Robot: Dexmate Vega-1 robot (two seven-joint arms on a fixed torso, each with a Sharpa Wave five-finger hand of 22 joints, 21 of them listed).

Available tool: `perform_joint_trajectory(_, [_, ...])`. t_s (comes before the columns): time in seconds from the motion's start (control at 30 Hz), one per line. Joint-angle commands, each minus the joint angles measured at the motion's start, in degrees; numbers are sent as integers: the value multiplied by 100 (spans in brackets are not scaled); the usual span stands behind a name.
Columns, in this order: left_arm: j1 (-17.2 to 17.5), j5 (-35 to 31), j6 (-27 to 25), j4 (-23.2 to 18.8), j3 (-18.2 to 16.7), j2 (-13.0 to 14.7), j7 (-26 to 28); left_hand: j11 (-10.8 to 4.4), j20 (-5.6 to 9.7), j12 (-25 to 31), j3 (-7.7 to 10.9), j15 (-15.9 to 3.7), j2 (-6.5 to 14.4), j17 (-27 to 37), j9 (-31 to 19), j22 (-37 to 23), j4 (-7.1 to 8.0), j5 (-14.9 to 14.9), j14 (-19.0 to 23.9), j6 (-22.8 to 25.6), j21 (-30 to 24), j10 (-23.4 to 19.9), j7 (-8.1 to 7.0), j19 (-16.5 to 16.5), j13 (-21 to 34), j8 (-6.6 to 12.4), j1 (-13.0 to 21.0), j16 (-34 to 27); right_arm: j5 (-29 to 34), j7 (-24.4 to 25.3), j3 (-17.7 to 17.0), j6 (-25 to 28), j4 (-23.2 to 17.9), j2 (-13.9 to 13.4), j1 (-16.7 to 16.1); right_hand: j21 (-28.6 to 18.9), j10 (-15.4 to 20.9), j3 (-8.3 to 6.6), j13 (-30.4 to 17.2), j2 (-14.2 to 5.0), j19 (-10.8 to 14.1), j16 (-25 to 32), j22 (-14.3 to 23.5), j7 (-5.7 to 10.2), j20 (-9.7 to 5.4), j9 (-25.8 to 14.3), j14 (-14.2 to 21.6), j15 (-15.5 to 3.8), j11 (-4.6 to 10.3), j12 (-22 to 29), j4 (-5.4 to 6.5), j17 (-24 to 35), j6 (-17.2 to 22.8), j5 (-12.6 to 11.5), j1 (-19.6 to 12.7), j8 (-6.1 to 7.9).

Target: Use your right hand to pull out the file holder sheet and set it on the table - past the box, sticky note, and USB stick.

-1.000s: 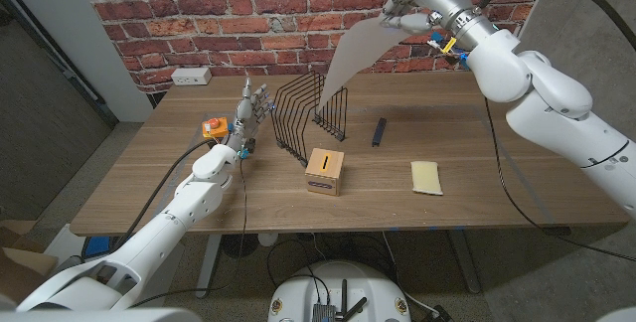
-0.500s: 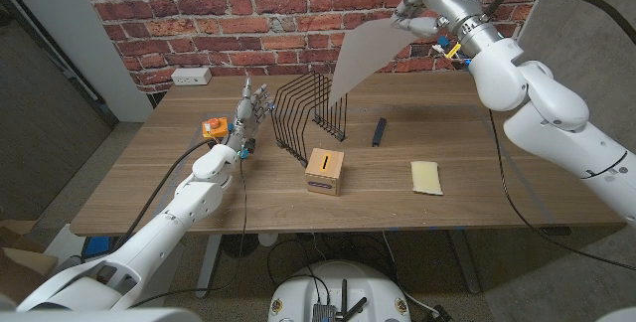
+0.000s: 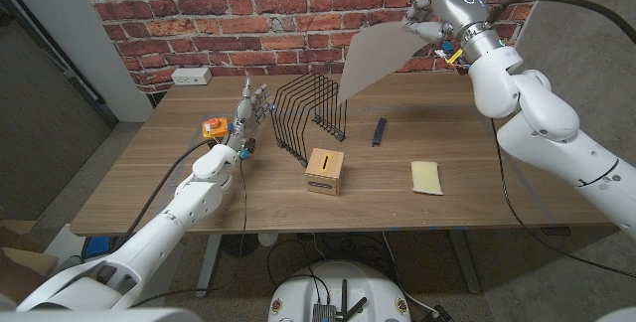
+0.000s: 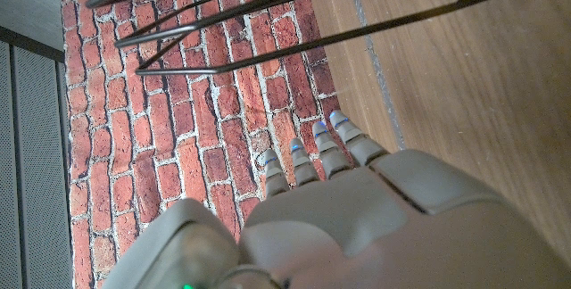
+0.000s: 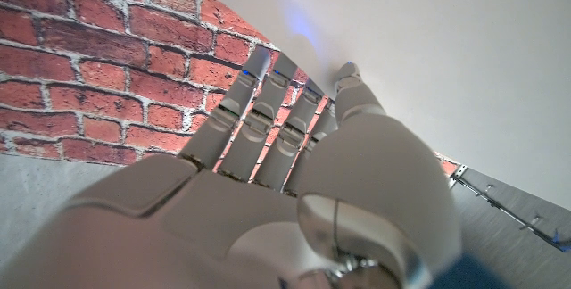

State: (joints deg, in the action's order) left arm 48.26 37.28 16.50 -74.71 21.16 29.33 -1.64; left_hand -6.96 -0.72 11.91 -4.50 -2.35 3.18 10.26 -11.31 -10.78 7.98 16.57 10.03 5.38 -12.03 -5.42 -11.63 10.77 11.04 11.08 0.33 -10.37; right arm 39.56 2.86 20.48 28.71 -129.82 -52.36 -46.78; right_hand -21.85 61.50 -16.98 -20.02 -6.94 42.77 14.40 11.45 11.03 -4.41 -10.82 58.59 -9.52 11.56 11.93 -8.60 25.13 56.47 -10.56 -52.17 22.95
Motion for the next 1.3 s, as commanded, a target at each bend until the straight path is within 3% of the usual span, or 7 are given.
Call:
perform_joint_trajectory(0.03, [1,0,-1,-2,0,1,1,-46,-14,35,-2,-21,59,15,-9,-32,32,42,41,23,-44,-1,-31,35,31,43,-14,-37,520,-240,293,677,-46,46,77,-54,37,-33,-12,-26,-32,11,17,-9,-766,-13,37,-369,12,-7,-3,18,37,24,46,-9])
perform_joint_trajectory(0.43, [0,0,-1,-1,0,0,1,-52,-12,35,-2,-25,60,15,-9,-32,32,42,38,22,-43,-3,-34,34,31,43,-14,-36,595,-32,287,782,80,35,-92,-64,35,-44,-18,-24,-37,7,15,-7,-764,-13,30,-373,13,-5,-12,24,28,27,48,-21])
perform_joint_trajectory(0.83, [0,0,-2,-2,0,1,1,-32,-10,34,-2,-21,60,15,-9,-32,32,42,35,24,-44,0,-36,35,31,43,-14,-35,721,-124,384,1174,131,47,-179,-73,20,-53,-12,-14,-41,-4,12,-6,-763,-14,10,-374,13,-15,-24,27,15,29,48,-35])
perform_joint_trajectory(1.3, [-1,-1,-2,-1,0,0,1,-46,-14,34,-1,-21,61,15,-9,-32,32,43,37,22,-45,1,-34,37,31,43,-14,-36,549,115,452,1162,439,94,-167,-81,32,-68,-24,-24,-53,4,10,2,-764,-16,22,-375,16,-4,-26,40,18,31,50,-44])
